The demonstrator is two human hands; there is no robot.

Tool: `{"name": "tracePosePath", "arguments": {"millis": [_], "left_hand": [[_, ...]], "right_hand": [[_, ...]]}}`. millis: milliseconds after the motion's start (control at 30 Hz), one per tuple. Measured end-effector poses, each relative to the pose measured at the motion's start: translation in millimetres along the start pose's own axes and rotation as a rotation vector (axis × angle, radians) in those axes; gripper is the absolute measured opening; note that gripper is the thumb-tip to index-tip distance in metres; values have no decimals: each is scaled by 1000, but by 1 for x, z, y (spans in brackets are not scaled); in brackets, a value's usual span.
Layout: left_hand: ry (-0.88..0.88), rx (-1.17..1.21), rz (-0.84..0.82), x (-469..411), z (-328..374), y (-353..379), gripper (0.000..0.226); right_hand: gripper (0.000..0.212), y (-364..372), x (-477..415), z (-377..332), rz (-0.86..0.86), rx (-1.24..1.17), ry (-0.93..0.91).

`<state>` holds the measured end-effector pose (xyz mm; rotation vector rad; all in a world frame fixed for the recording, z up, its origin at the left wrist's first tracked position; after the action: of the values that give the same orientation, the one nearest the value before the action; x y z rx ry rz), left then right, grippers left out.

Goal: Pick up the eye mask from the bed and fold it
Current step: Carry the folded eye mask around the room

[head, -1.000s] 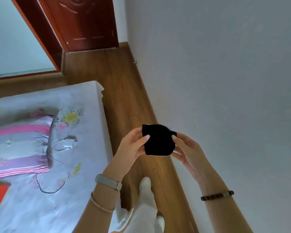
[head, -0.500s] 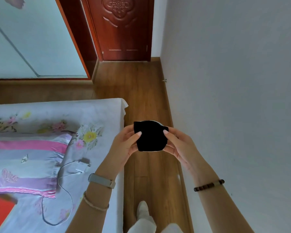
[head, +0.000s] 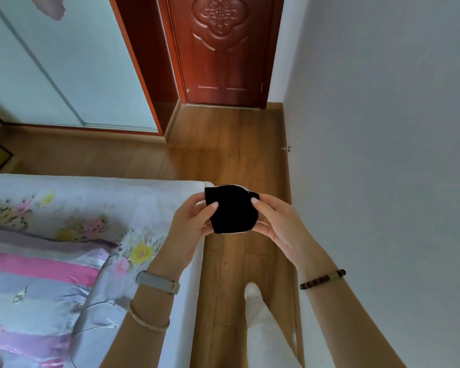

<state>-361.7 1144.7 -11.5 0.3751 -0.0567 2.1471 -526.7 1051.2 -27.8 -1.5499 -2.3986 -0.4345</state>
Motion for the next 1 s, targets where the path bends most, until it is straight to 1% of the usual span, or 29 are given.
{"name": "tracePosePath", "arguments": {"millis": [167,367,633,800,900,1000], "left_hand": [[22,62,97,-87,25,14,34],[26,177,157,-166,48,16,23],[82,172,233,-285,75,5,20],[117,232,232,-371,94,-11,17],[117,265,261,-422,111,-27,20],[142,268,282,-469,135,-46,16]], "right_hand": [[27,8,-102,-44,-105,34,31],[20,29,-197,-85,-195,83,62],[28,65,-319,-123,-270,83,85],[28,101,-403,-151,-309,77,84],[29,131,-451,-172,-328,81,103],[31,164,-496,-195,-350,93,109]]}}
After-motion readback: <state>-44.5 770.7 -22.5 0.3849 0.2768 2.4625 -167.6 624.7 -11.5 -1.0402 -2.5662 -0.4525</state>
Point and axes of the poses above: each hand's wrist, its own x-axis away from the middle knuckle, its own y-axis out of the palm, z = x × y, the point moved 8 cm from there along -x, towards the middle knuckle, and after that the axes turned 7 degrees about z, right-handed, at the moved point
